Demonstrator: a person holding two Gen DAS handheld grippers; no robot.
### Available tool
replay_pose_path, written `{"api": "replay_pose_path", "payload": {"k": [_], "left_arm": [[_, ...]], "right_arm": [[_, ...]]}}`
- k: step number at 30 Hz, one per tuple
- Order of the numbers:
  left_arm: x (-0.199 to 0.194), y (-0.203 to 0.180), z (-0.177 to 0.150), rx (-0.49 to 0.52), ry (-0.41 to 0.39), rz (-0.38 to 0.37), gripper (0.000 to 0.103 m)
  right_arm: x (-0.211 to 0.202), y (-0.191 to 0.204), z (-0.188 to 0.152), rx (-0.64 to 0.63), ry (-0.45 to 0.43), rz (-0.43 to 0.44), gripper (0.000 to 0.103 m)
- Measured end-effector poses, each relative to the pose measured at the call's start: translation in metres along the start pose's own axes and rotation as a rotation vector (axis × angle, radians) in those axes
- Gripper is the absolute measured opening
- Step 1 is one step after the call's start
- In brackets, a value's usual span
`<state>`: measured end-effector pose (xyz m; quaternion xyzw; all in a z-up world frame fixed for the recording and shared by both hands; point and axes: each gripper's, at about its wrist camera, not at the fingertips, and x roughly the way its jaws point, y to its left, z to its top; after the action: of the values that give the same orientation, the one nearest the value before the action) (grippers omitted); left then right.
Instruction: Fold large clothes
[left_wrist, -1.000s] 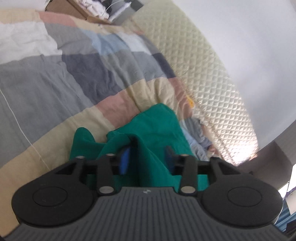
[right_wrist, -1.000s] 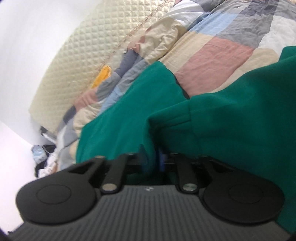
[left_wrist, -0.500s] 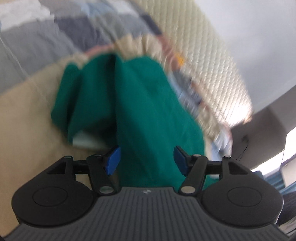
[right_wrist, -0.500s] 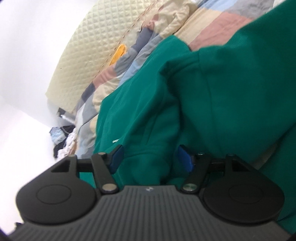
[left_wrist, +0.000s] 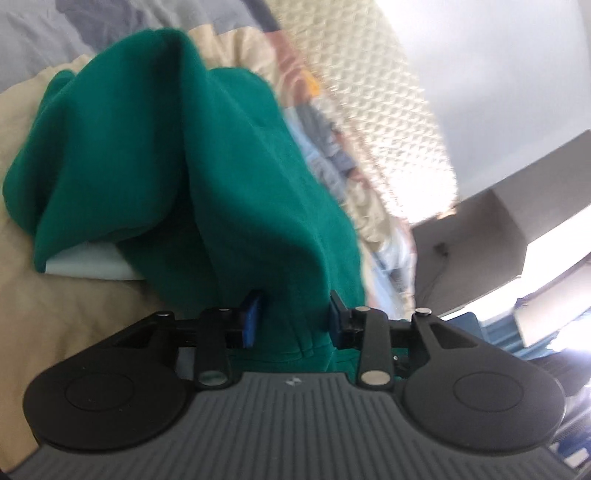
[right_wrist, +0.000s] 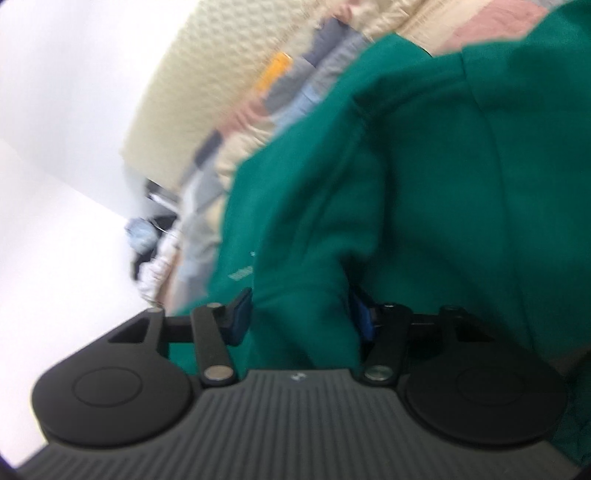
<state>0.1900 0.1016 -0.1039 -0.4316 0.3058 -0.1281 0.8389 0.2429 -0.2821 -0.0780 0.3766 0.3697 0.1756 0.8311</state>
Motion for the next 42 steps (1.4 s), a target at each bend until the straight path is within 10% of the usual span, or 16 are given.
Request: {"api": "replay_pose_path", "payload": {"k": [6,23,42], "left_arm": [[0.003,0.0,-0.007,0.01,-0.037,0.042,0.028],[-0.192,-0.126,-0.03,0.145,-0.359,-0.289,0.011],[-0.354,-0.442,0.091,0.485,-0.612,-0.397,0.011]], "right_arm": [[-0.001,0.009,0.002,-0.071,-0.032,-0.006,0.017],[-0.182,0.141,-0.022,-0.444,-0.369,0.192,0.013],[-0.364,0.357,0.089,-0.706,-0.686,0.367,0.013]]}}
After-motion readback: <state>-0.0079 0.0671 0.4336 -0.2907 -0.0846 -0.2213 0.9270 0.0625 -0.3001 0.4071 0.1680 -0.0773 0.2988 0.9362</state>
